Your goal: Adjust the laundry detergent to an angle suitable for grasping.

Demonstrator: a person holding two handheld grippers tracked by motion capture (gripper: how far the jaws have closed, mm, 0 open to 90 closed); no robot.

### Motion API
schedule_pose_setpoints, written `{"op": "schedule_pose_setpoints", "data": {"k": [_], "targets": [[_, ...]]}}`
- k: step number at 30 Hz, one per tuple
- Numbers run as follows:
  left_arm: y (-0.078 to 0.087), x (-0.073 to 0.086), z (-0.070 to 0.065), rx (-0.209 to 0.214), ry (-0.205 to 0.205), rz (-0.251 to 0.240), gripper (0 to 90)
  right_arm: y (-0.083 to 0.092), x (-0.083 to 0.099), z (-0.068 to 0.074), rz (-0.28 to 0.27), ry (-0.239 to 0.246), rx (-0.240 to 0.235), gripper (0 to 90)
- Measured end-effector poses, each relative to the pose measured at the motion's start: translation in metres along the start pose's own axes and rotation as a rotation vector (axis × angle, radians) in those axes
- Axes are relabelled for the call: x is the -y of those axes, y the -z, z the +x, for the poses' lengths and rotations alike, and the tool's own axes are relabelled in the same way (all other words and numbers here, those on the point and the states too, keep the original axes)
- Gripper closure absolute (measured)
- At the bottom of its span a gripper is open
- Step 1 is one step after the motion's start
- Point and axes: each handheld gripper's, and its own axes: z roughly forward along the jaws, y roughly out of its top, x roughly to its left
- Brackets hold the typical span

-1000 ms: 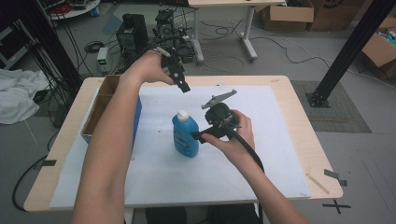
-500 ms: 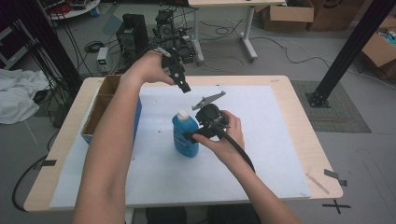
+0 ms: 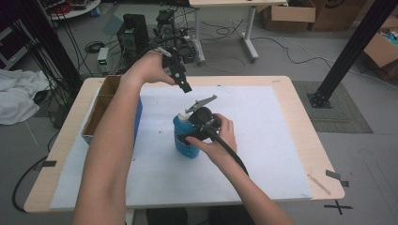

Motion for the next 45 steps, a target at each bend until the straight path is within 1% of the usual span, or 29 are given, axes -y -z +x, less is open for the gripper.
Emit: {"op": "schedule_pose_setpoints", "data": {"k": [4, 13, 15, 16, 19, 21, 23, 27, 34, 35, 39, 42, 44, 45], "targets": [[0.0, 0.0, 0.0, -0.001, -0.001, -0.001, 13.7, -0.004, 0.0, 0.001, -0.006, 0.001, 0.017, 28.5], [-0.001, 0.0, 0.0, 0.001, -0.004, -0.005, 13.7, -0.01, 0.001, 0.004, -0.007, 0.008, 0.033, 32.1], [-0.002, 0.0, -0.001, 0.002, -0.006, -0.004, 13.7, -0.011, 0.001, 0.004, -0.01, 0.007, 0.046, 36.0], [-0.002, -0.001, -0.001, 0.001, -0.011, 0.001, 13.7, -0.011, 0.001, 0.004, -0.01, 0.007, 0.046, 36.0], [-0.002, -0.001, -0.001, 0.004, -0.008, -0.008, 13.7, -0.011, 0.001, 0.003, -0.014, 0.0, 0.057, 38.7], [-0.002, -0.001, -0.001, 0.003, -0.006, -0.008, 13.7, -0.012, 0.001, 0.003, -0.01, 0.002, 0.057, 40.0], [-0.002, 0.0, -0.001, 0.005, -0.005, -0.007, 13.7, -0.014, 0.001, 0.004, -0.009, 0.01, 0.068, 40.9], [-0.002, 0.001, 0.0, 0.005, 0.0, -0.006, 13.7, -0.014, 0.001, 0.005, -0.006, 0.02, 0.077, 41.7], [-0.001, 0.003, 0.0, 0.005, 0.002, -0.006, 13.7, -0.013, 0.0, 0.005, -0.003, 0.026, 0.077, 42.4], [-0.001, 0.003, 0.0, 0.002, 0.004, -0.008, 13.7, -0.013, 0.0, 0.005, -0.003, 0.035, 0.076, 42.7], [0.0, 0.004, 0.0, 0.001, 0.004, -0.01, 13.7, -0.013, 0.001, 0.004, -0.005, 0.044, 0.07, 43.0], [0.001, 0.005, 0.0, 0.002, 0.005, -0.009, 13.8, -0.011, 0.001, -0.003, -0.021, 0.052, 0.042, 43.1], [0.001, 0.006, 0.001, 0.001, 0.005, -0.007, 13.8, -0.01, 0.001, -0.005, -0.026, 0.053, 0.037, 43.1], [0.002, 0.006, 0.001, 0.002, 0.007, -0.01, 13.8, -0.006, 0.0, -0.007, -0.036, 0.069, 0.023, 43.1]]}}
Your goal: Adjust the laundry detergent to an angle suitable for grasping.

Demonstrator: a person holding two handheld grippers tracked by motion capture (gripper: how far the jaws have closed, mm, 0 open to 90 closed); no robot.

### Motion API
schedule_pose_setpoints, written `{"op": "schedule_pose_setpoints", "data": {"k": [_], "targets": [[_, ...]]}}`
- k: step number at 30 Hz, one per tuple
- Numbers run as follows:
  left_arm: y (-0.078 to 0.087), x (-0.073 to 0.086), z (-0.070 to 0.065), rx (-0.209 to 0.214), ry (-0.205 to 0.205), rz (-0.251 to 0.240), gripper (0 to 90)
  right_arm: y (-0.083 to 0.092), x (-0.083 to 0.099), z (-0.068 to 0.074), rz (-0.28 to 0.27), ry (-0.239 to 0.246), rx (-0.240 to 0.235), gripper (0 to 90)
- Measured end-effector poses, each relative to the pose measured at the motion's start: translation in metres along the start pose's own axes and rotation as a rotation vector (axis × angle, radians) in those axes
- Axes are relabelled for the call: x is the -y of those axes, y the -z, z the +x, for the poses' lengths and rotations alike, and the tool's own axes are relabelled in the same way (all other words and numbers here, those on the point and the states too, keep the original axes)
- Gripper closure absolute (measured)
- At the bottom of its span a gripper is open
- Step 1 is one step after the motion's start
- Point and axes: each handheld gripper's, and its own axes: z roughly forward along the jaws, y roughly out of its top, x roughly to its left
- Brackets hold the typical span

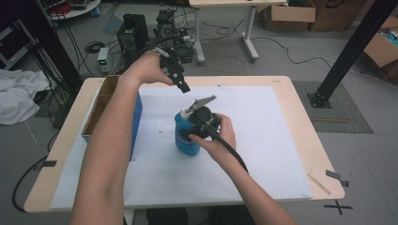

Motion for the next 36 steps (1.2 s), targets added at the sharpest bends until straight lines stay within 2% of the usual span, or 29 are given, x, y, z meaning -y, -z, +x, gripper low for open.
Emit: {"op": "schedule_pose_setpoints", "data": {"k": [4, 6, 7, 8, 10, 14, 16, 18, 20, 23, 27, 36], "targets": [[0.001, 0.001, 0.0, 0.0, 0.001, -0.003, 13.8, 0.008, -0.004, -0.005, -0.011, 0.033, -0.036, 43.1], [0.002, 0.002, 0.0, 0.001, 0.002, -0.005, 13.8, 0.015, -0.007, -0.01, -0.013, 0.079, -0.091, 43.1], [0.002, 0.002, 0.0, 0.002, 0.003, -0.007, 13.8, 0.015, -0.007, -0.01, -0.013, 0.079, -0.091, 43.1], [0.003, 0.002, 0.0, 0.003, 0.002, -0.005, 13.8, 0.017, -0.007, -0.012, -0.01, 0.112, -0.121, 43.1], [0.004, 0.003, 0.0, 0.001, 0.002, -0.002, 13.8, 0.018, -0.007, -0.013, -0.006, 0.118, -0.137, 43.1], [0.005, 0.004, -0.002, -0.002, 0.0, -0.004, 13.9, 0.018, -0.004, -0.015, 0.027, 0.211, -0.225, 43.1], [0.005, 0.004, -0.002, -0.002, -0.002, -0.001, 13.9, 0.018, -0.004, -0.015, 0.029, 0.227, -0.24, 43.1], [0.005, 0.004, -0.003, -0.001, 0.001, -0.003, 13.9, 0.017, -0.002, -0.014, 0.019, 0.282, -0.29, 43.1], [0.005, 0.004, -0.003, -0.003, -0.002, -0.001, 13.9, 0.016, -0.001, -0.013, 0.018, 0.295, -0.303, 43.1], [0.005, 0.004, -0.004, -0.002, 0.0, 0.0, 14.0, 0.014, 0.0, -0.012, 0.003, 0.33, -0.357, 43.1], [0.003, 0.005, -0.005, -0.001, -0.004, 0.004, 13.9, 0.009, 0.001, -0.009, 0.007, 0.38, -0.38, 43.2], [0.002, 0.01, -0.006, 0.002, -0.002, 0.002, 13.9, 0.001, 0.003, -0.007, 0.02, 0.418, -0.413, 43.2]]}}
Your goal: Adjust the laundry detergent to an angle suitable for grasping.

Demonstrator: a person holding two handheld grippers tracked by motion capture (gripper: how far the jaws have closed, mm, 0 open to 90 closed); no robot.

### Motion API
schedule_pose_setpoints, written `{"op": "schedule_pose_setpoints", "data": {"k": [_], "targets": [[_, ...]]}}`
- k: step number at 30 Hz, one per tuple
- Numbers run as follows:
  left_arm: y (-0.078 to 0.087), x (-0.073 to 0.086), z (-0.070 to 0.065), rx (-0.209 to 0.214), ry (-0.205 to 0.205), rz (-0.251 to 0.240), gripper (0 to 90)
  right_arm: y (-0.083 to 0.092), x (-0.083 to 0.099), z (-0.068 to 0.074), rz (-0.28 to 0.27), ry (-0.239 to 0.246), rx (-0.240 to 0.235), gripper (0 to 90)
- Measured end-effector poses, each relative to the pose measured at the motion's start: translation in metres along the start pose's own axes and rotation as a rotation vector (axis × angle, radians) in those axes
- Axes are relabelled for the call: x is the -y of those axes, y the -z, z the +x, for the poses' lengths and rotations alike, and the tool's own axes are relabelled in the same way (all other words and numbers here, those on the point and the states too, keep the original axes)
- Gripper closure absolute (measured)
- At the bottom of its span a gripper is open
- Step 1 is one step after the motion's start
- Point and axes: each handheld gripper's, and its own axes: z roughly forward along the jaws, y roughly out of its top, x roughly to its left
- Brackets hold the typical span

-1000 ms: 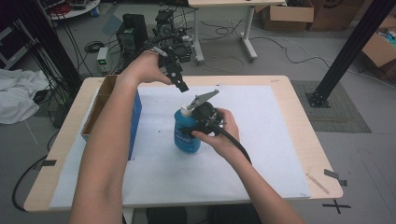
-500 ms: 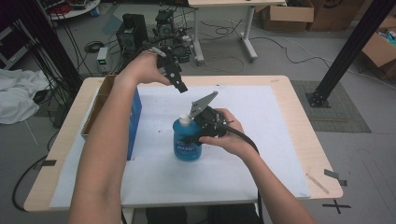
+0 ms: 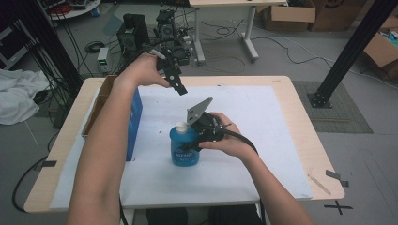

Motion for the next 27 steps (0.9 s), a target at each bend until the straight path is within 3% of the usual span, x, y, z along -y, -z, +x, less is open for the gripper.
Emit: {"op": "schedule_pose_setpoints", "data": {"k": [13, 17, 21, 27], "targets": [[0.0, 0.002, 0.001, -0.006, 0.001, 0.008, 13.9, -0.005, 0.002, -0.001, 0.007, 0.022, -0.019, 42.5], [-0.001, 0.001, 0.0, -0.006, 0.001, 0.011, 14.0, -0.005, 0.002, 0.0, 0.009, 0.003, -0.014, 40.5], [0.0, 0.001, -0.001, -0.007, 0.003, 0.008, 14.0, 0.0, 0.001, 0.001, -0.006, -0.039, -0.01, 32.0], [0.002, 0.001, -0.002, -0.009, 0.004, 0.007, 14.0, 0.024, -0.002, 0.008, -0.032, -0.083, 0.026, 27.5]]}}
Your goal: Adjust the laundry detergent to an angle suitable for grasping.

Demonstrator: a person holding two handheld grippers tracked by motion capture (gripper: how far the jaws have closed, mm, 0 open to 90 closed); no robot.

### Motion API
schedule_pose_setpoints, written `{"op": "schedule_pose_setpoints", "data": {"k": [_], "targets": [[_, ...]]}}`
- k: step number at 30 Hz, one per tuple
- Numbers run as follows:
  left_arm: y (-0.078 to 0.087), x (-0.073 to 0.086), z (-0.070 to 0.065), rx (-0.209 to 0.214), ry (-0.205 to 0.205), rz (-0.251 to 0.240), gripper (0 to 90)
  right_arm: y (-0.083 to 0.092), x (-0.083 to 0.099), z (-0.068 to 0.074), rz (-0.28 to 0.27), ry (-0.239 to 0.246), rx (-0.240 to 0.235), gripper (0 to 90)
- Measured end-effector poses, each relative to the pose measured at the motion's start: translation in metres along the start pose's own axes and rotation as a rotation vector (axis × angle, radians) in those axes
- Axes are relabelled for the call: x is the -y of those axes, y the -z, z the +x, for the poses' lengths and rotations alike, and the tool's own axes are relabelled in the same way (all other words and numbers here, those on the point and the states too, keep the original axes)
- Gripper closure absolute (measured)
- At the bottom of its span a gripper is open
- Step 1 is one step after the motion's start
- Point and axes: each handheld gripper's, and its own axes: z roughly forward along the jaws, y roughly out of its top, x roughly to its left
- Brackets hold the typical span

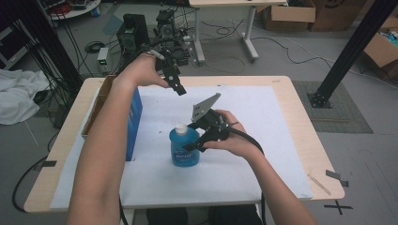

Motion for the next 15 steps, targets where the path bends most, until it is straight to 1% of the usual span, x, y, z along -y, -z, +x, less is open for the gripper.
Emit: {"op": "schedule_pose_setpoints", "data": {"k": [1, 3, 4, 5, 8, 9, 10, 11, 12, 13, 14, 15], "targets": [[0.0, 0.0, 0.0, 0.0, 0.001, -0.002, 14.0, 0.009, -0.001, 0.002, -0.007, -0.021, 0.012, 26.5], [0.001, -0.001, 0.0, -0.003, -0.007, 0.001, 14.0, 0.016, -0.001, 0.004, -0.013, -0.041, 0.038, 25.7], [0.001, 0.0, -0.001, -0.003, -0.001, -0.005, 14.0, 0.016, -0.001, 0.004, -0.013, -0.041, 0.038, 25.7], [0.002, 0.0, -0.001, -0.001, 0.001, -0.005, 14.0, 0.021, 0.0, 0.004, -0.019, -0.059, 0.058, 25.6], [0.002, 0.0, -0.001, -0.004, 0.002, -0.003, 14.0, 0.033, 0.004, 0.005, -0.043, -0.09, 0.086, 24.6], [0.002, 0.0, -0.002, -0.005, 0.003, -0.001, 14.0, 0.042, 0.008, 0.005, -0.054, -0.123, 0.121, 23.9], [0.003, 0.0, -0.002, -0.006, 0.002, 0.002, 14.0, 0.042, 0.008, 0.005, -0.054, -0.123, 0.121, 23.9], [0.003, 0.001, -0.002, -0.007, 0.004, -0.002, 14.0, 0.045, 0.01, 0.005, -0.054, -0.143, 0.142, 24.0], [0.003, 0.001, -0.002, -0.006, 0.003, -0.002, 14.0, 0.05, 0.013, 0.004, -0.05, -0.187, 0.183, 25.2], [0.003, 0.001, -0.002, -0.008, 0.003, -0.001, 14.0, 0.053, 0.016, 0.003, -0.055, -0.216, 0.216, 25.0], [0.003, 0.001, -0.002, -0.011, 0.003, 0.001, 14.1, 0.059, 0.02, 0.003, -0.069, -0.264, 0.262, 25.9], [0.003, 0.001, -0.002, -0.011, 0.004, 0.005, 14.1, 0.065, 0.026, 0.003, -0.073, -0.324, 0.326, 29.6]]}}
